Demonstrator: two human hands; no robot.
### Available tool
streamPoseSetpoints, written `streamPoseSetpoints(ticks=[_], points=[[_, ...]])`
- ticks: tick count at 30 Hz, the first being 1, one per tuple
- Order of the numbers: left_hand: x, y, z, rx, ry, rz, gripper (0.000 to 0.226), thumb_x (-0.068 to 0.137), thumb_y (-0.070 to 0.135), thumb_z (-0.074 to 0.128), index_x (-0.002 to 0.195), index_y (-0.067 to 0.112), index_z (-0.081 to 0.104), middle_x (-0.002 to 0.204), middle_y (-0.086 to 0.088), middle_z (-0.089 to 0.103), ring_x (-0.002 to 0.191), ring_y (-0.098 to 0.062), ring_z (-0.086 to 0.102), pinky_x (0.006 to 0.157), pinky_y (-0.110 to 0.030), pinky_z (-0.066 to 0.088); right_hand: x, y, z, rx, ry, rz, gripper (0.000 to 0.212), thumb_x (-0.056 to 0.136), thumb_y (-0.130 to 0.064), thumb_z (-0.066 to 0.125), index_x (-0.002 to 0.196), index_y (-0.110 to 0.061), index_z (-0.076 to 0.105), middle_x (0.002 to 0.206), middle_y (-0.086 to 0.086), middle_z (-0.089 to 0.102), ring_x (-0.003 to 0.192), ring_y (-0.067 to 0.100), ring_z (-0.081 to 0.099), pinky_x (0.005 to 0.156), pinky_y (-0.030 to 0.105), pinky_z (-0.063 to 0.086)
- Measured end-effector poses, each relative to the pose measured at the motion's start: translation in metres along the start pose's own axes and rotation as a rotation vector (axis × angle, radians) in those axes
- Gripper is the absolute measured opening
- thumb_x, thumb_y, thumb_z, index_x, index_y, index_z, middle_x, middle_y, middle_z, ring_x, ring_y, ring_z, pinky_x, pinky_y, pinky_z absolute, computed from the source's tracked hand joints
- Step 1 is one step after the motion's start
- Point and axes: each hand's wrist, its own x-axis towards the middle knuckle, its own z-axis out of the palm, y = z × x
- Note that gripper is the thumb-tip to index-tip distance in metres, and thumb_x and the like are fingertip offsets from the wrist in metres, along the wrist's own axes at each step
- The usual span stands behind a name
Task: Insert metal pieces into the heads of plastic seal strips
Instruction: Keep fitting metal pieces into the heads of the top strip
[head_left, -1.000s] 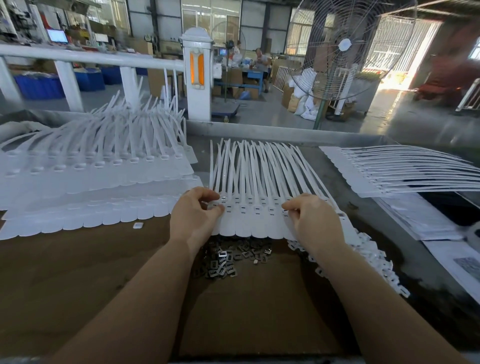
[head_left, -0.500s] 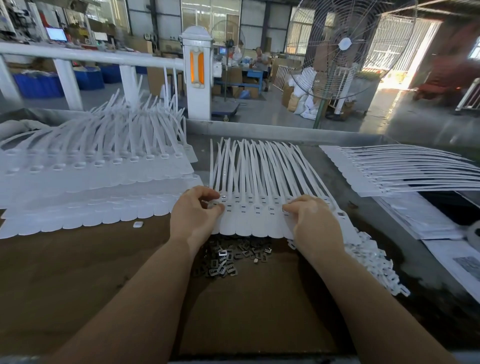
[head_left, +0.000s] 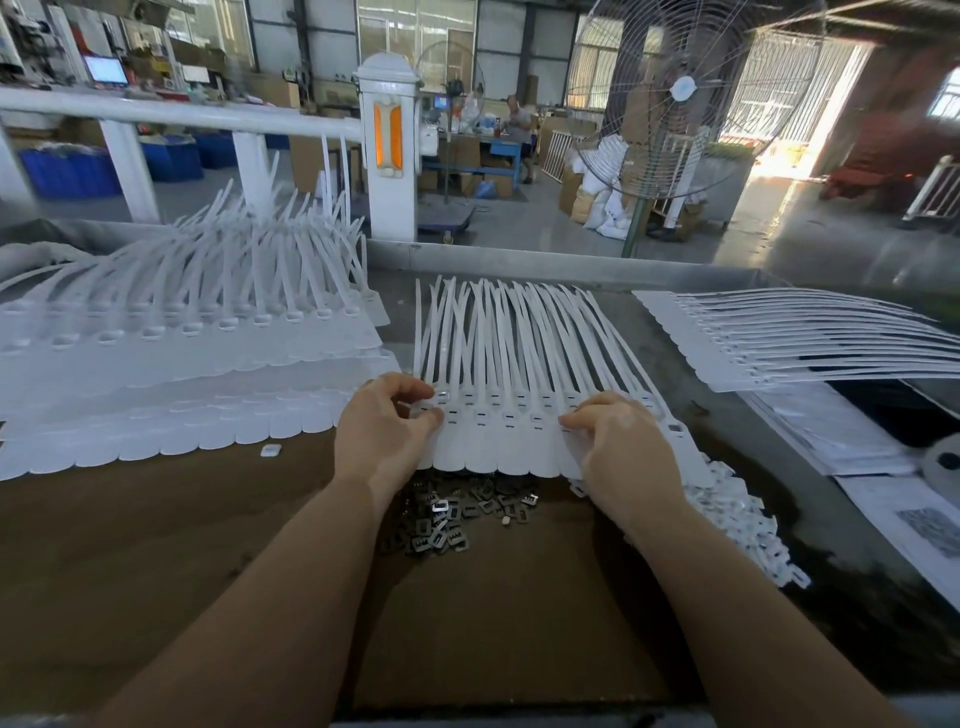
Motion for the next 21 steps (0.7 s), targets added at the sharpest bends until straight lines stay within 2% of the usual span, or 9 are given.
streamPoseSetpoints(ticks=[4, 8, 13, 17, 21], points=[[0.001, -0.001, 0.0, 0.003, 0.001, 0.005, 0.015, 0.08, 0.02, 0.072, 0.089, 0.028, 0.062, 0.081, 0.009, 0.057, 0.073, -0.002, 0.051, 0.062, -0.013, 0.035, -0.006, 0.001, -0.013, 0.111, 0.012, 0.016, 0.025, 0.088, -0.004, 0.054, 0.105, -0.012, 0.07, 0.112, 0.001, 0.061, 0.108, 0.016, 0.053, 0.097, 0.03, 0.042], [0.001, -0.001, 0.0, -0.007, 0.002, 0.003, 0.015, 0.08, 0.02, 0.073, 0.088, 0.027, 0.062, 0.08, 0.01, 0.057, 0.073, -0.001, 0.051, 0.061, -0.012, 0.035, -0.014, 0.001, -0.03, 0.171, -0.042, 0.048, 0.012, 0.084, -0.011, 0.065, 0.087, -0.02, 0.071, 0.09, -0.005, 0.066, 0.08, 0.007, 0.059, 0.075, 0.019, 0.046], [0.001, 0.0, 0.0, 0.0, 0.001, 0.002, 0.015, 0.08, 0.021, 0.073, 0.087, 0.028, 0.062, 0.079, 0.01, 0.058, 0.072, -0.001, 0.051, 0.06, -0.013, 0.035, -0.024, -0.002, -0.043, 0.028, -0.208, 0.014, 0.004, 0.081, -0.02, 0.07, 0.081, -0.025, 0.07, 0.083, -0.01, 0.064, 0.073, 0.004, 0.059, 0.076, 0.023, 0.052], [0.001, 0.0, 0.0, -0.005, 0.007, 0.0, 0.015, 0.08, 0.02, 0.073, 0.085, 0.028, 0.062, 0.076, 0.01, 0.056, 0.07, -0.002, 0.051, 0.058, -0.014, 0.034, -0.03, 0.002, -0.054, -0.054, -0.308, 0.036, 0.004, 0.081, -0.026, 0.07, 0.08, -0.03, 0.069, 0.076, -0.017, 0.059, 0.073, -0.001, 0.057, 0.073, 0.017, 0.049], [0.001, 0.0, 0.001, -0.001, 0.012, -0.009, 0.015, 0.08, 0.022, 0.073, 0.085, 0.029, 0.061, 0.076, 0.011, 0.055, 0.068, -0.002, 0.051, 0.056, -0.015, 0.033, -0.035, 0.003, -0.068, -0.103, -0.43, 0.046, 0.009, 0.074, -0.03, 0.076, 0.07, -0.033, 0.068, 0.067, -0.019, 0.061, 0.067, -0.004, 0.058, 0.065, 0.016, 0.048]])
